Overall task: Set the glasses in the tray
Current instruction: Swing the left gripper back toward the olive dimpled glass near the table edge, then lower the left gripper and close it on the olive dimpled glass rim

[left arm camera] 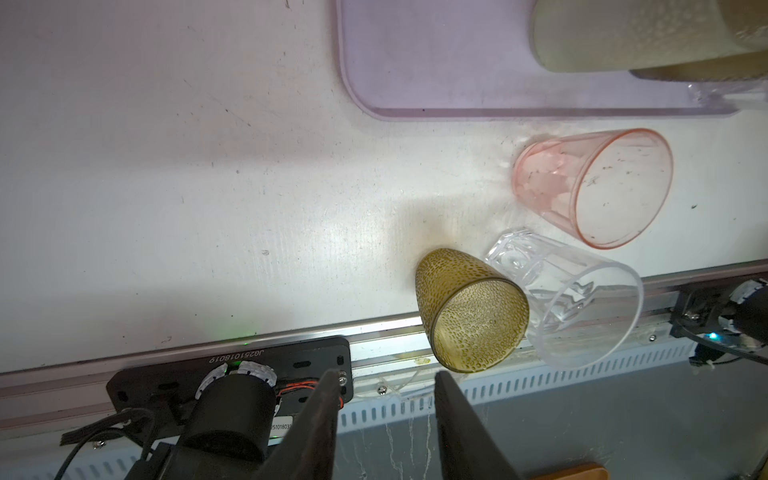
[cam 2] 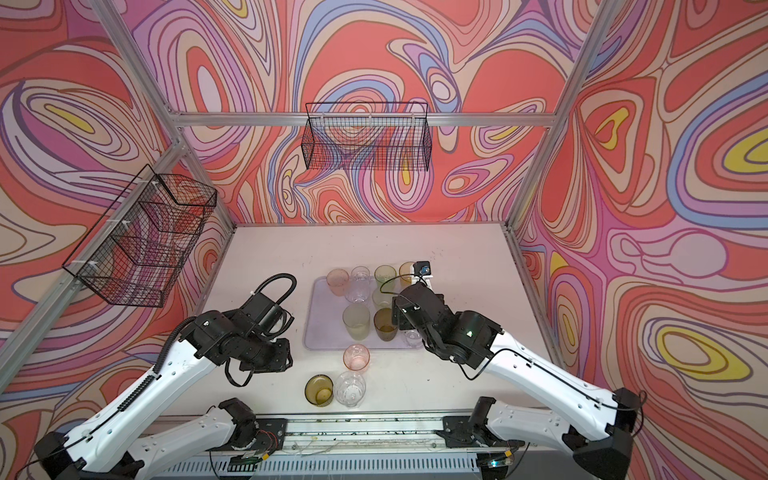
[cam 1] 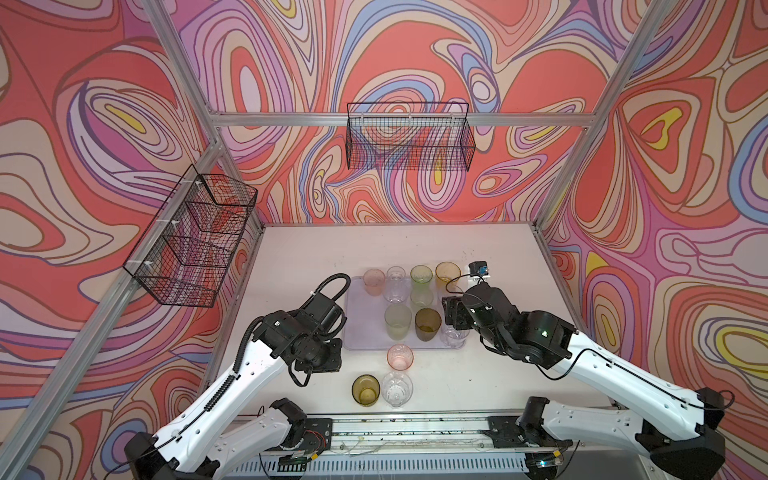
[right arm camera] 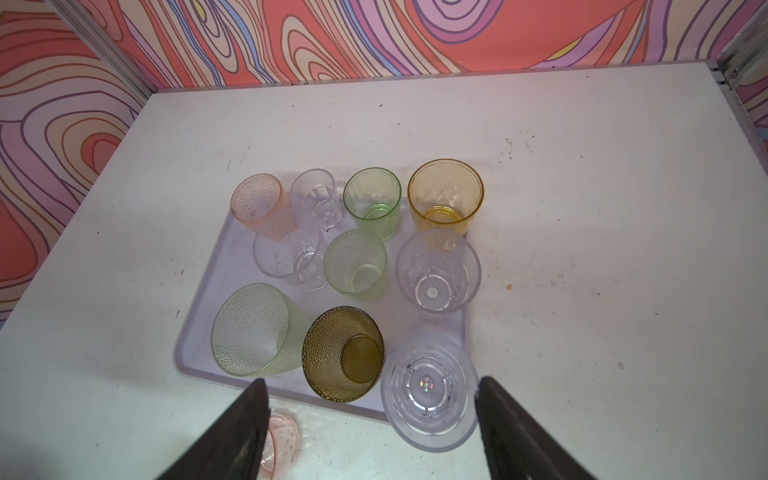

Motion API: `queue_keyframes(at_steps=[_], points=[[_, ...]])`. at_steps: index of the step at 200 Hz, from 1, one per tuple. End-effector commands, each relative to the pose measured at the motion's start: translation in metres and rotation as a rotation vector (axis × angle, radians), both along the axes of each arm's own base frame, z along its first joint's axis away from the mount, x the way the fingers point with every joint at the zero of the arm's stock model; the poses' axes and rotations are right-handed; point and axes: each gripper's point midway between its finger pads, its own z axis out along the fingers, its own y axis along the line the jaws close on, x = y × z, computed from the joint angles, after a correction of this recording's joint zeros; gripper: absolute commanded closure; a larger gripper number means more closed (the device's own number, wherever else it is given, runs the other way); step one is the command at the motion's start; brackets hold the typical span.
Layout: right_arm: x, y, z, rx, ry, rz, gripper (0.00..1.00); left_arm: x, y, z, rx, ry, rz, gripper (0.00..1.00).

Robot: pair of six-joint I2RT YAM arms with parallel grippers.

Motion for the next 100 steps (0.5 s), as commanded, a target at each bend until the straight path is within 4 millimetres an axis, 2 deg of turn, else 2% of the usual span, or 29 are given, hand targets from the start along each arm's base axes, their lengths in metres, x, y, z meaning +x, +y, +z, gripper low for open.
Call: queue_keyframes(at_steps=[1,34,100], points=[[0.001,0.001,0.000,-0.008,-0.010,0.002,0.19,-0.004,0.001,-0.008,-0.002,0.002,0.036,0.58],[0.000,0.000,0.000,-0.007,-0.009,0.002,0.19,-0.009,-0.006,-0.022,0.006,0.020,0.010,0.57],[0.000,0.002,0.000,-0.014,-0.007,0.010,0.19,-0.021,-0.027,-0.037,0.007,0.035,-0.073,0.57]])
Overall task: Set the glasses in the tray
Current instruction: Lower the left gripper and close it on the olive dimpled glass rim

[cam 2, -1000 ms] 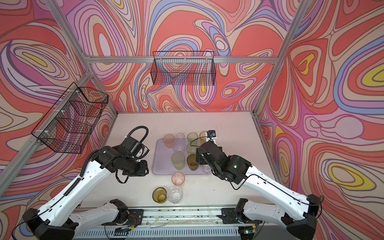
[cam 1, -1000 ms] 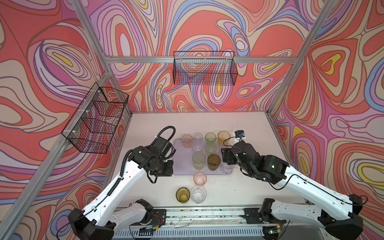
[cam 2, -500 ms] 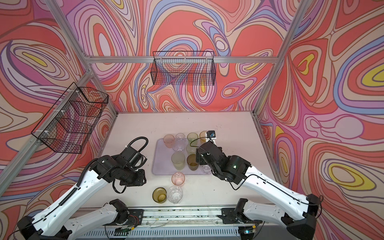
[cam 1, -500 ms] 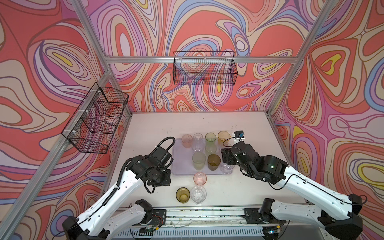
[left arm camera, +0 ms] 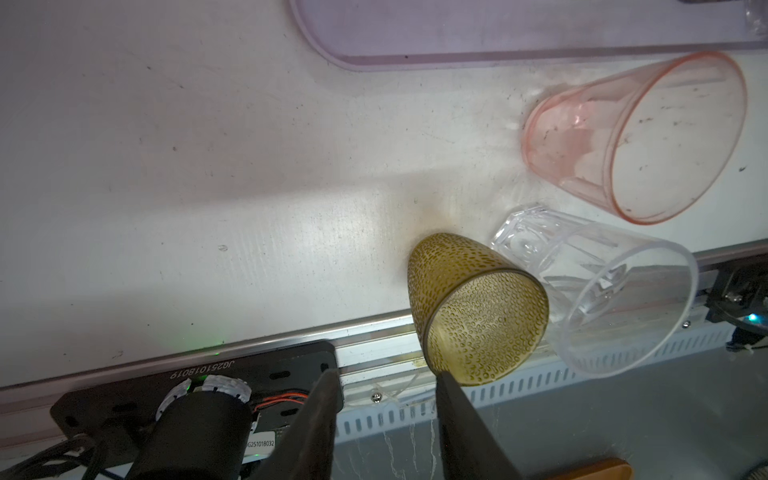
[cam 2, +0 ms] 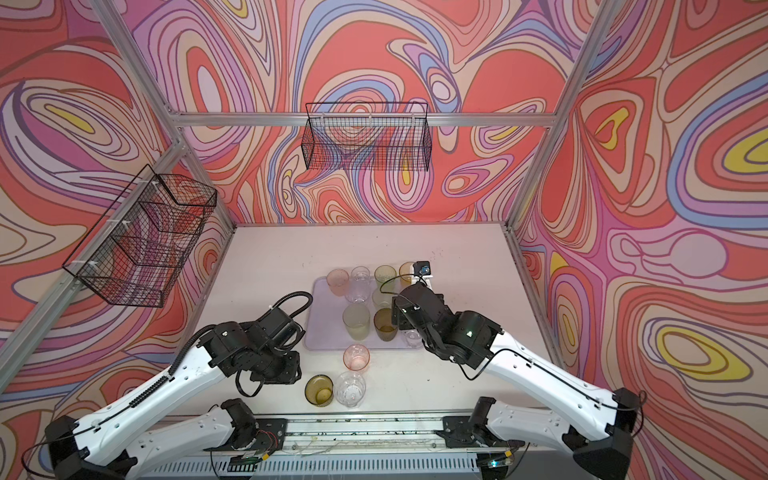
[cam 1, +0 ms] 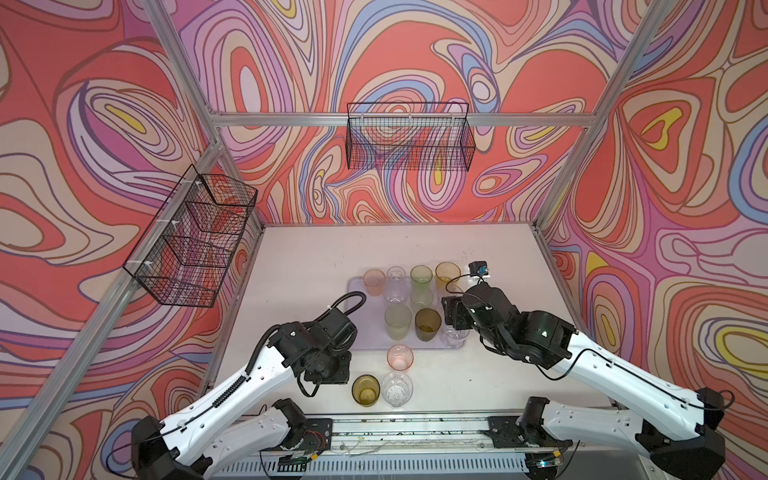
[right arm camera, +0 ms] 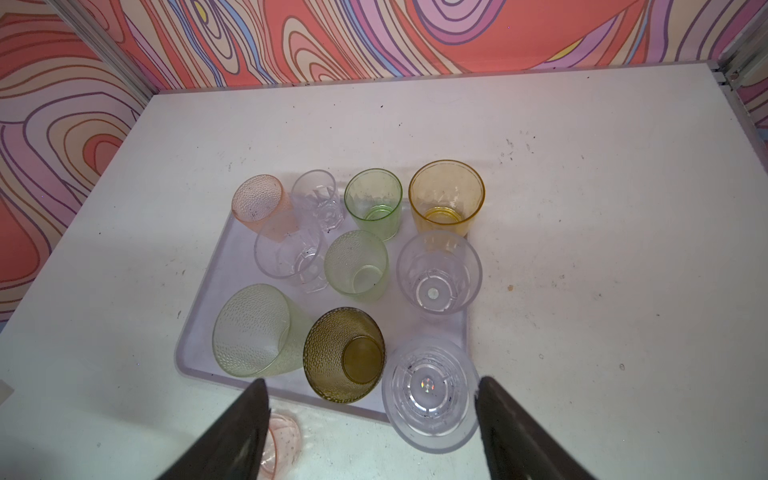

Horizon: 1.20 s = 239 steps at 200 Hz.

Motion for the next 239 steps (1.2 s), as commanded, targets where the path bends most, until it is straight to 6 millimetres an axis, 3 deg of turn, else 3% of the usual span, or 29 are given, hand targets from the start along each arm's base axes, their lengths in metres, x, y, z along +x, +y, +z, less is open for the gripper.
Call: queue_keyframes(at_steps=[1,100,239], points=[[0.000,0.001,-0.001,-0.014,-0.005,0.010,0.19,-0.004,-0.004,-0.008,0.016,0.012,0.002,0.57],[-0.002,0.003,0.002,0.009,-0.012,0.024,0.19,-0.013,-0.018,-0.039,0.064,0.060,-0.034,0.63],[-0.003,0.002,-0.001,0.009,-0.003,0.027,0.20,-0.013,-0.020,-0.052,0.102,0.087,-0.042,0.80]])
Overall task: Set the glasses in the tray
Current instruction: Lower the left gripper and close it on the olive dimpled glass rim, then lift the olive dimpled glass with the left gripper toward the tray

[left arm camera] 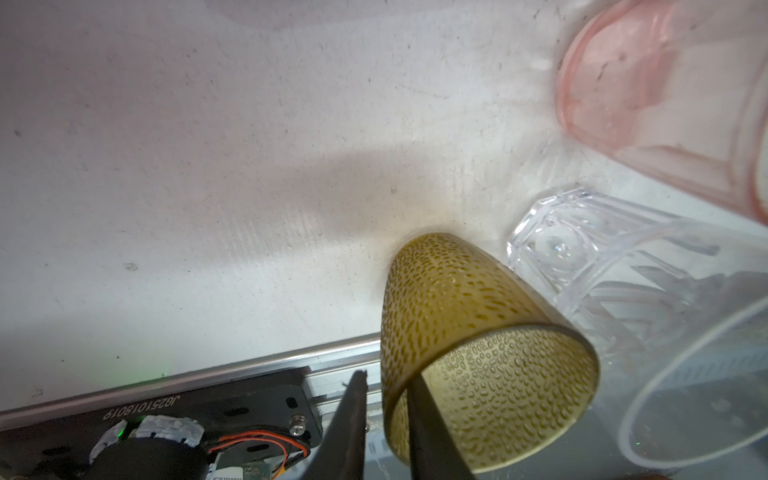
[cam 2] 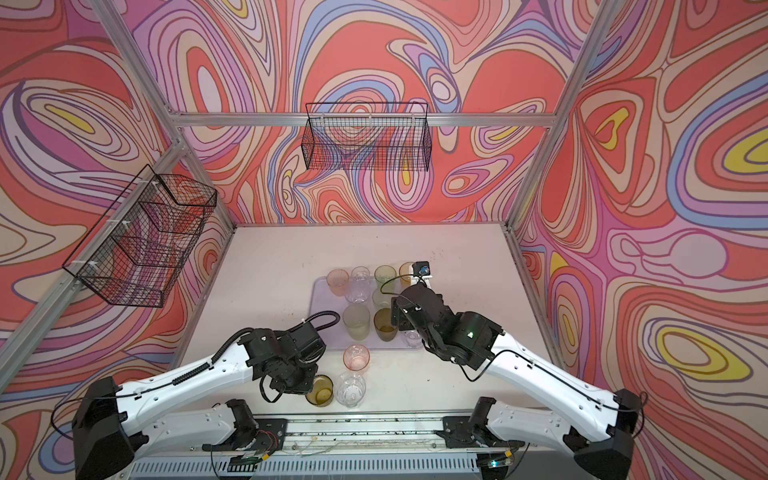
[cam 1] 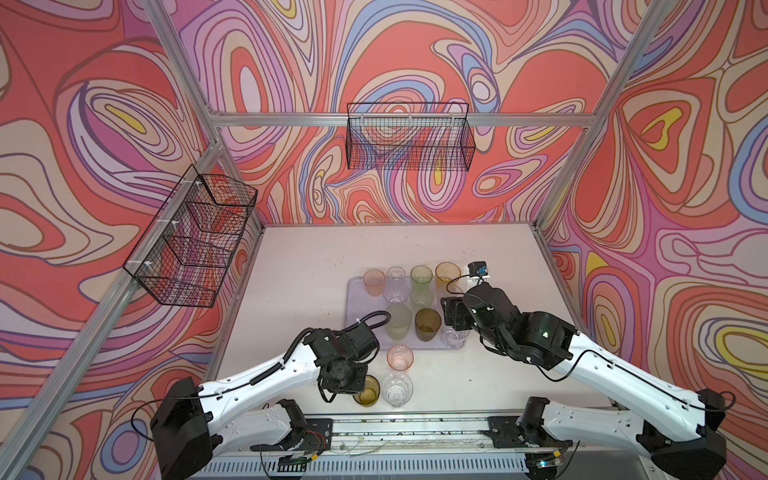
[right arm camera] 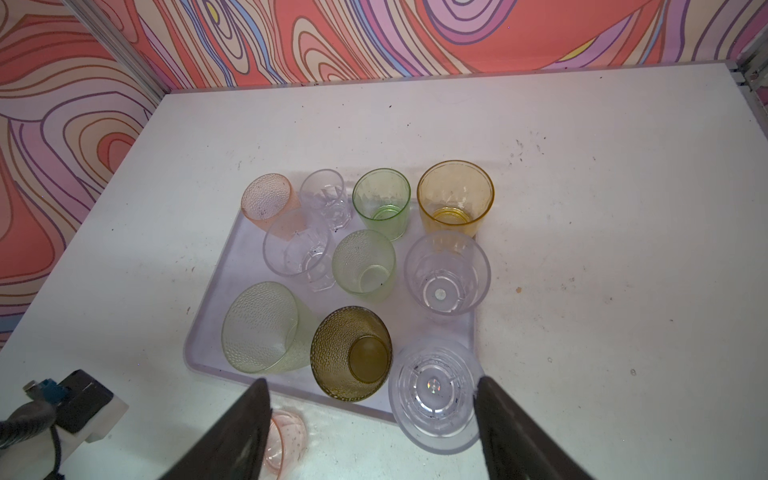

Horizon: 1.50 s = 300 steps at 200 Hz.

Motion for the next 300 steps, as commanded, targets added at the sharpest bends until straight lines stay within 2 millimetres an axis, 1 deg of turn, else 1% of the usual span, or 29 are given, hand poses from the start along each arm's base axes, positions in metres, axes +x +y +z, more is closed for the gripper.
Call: queue_keyframes(at_steps=[1,32,86,104,120,148,220,245,300], points=[[-0.002,-0.001,-0.002,-0.006,-0.001,0.006,0.20,-0.001,0.005,-0.006,0.034,0.007,0.013,0.80],[-0.003,-0.002,-0.001,-0.004,-0.004,0.006,0.20,-0.001,0.005,-0.006,0.042,0.010,0.012,0.82],[-0.003,-0.003,-0.002,-0.006,-0.002,0.006,0.20,0.000,0.007,-0.004,0.053,0.005,0.014,0.90],[-0.003,-0.003,-0.003,-0.006,-0.002,0.005,0.20,0.000,0.008,-0.002,0.055,0.002,0.011,0.92],[-0.003,-0.003,-0.004,-0.005,0.000,0.007,0.21,0.001,0.009,0.001,0.063,0.000,0.010,0.97],[-0.003,-0.002,-0.003,-0.004,-0.001,0.008,0.21,0.001,0.013,0.004,0.087,-0.002,0.006,1.00],[-0.004,-0.002,-0.003,0.001,0.002,0.014,0.21,0.010,0.020,0.025,0.163,-0.025,-0.048,1.00],[-0.005,-0.002,-0.004,0.006,0.003,0.013,0.21,0.017,0.020,0.030,0.184,-0.041,-0.062,1.00],[-0.006,-0.004,-0.002,-0.010,0.005,0.016,0.21,0.033,0.028,0.039,0.184,-0.046,-0.055,1.00]])
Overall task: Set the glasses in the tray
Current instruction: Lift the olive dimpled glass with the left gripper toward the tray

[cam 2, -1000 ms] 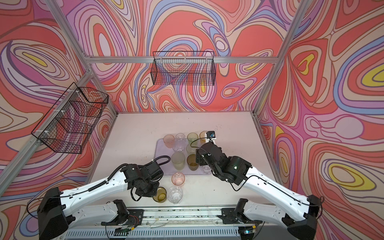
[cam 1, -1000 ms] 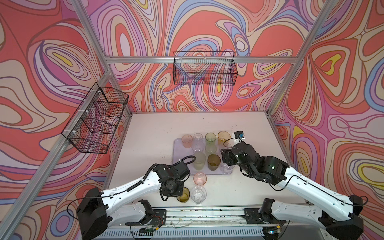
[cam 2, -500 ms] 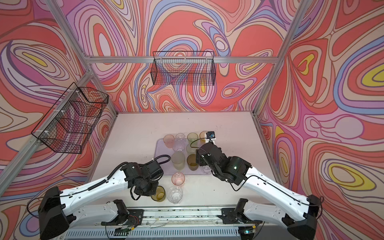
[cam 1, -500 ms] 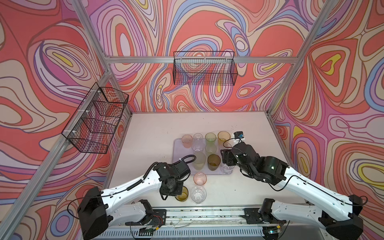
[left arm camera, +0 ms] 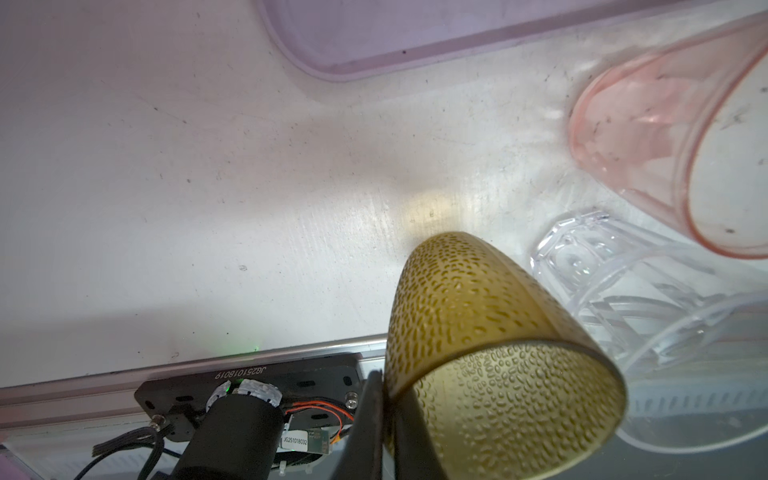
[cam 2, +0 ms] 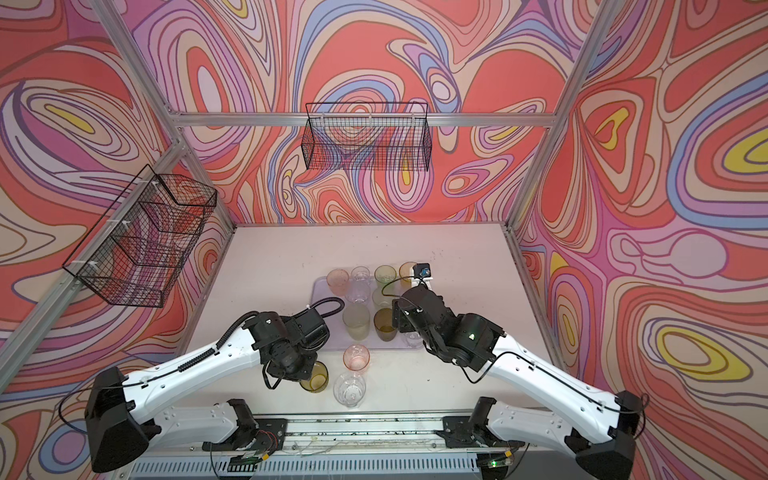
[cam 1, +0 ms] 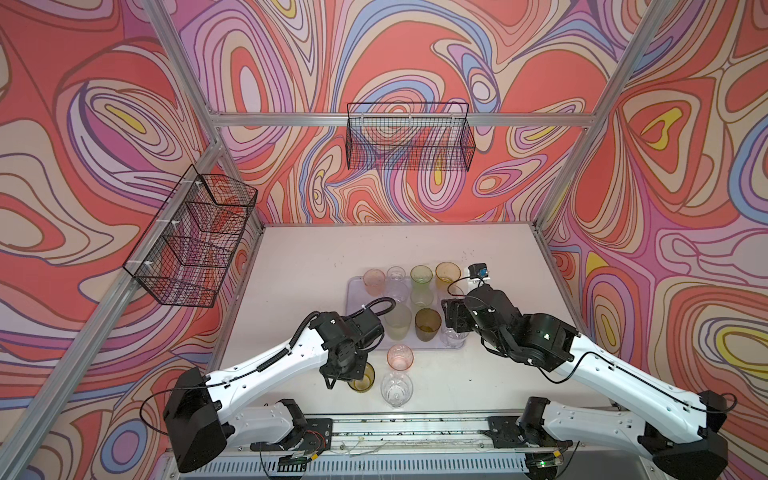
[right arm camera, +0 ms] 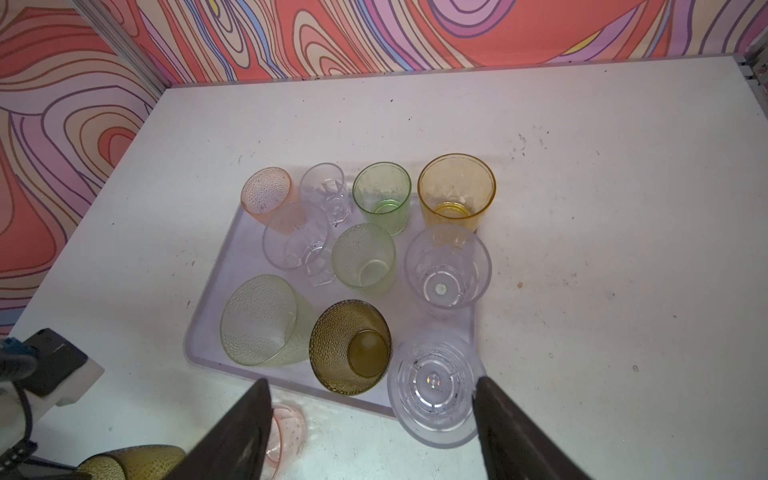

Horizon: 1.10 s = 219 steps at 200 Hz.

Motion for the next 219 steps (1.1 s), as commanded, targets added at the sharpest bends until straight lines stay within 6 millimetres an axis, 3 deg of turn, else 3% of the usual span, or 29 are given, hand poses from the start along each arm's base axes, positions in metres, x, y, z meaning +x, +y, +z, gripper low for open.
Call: queue_keyframes(at_steps=[1,153,219], points=[[-0.002,-0.003,0.002,-0.010,-0.004,0.006,0.21,0.005,0.012,0.008,0.038,0.006,-0.008,1.00],[-0.006,-0.003,0.003,-0.013,0.012,0.021,0.21,0.073,0.021,0.036,0.035,-0.030,-0.028,1.00],[-0.007,-0.001,0.003,-0.012,0.021,0.032,0.22,0.119,0.022,0.047,-0.003,-0.050,0.019,1.00]])
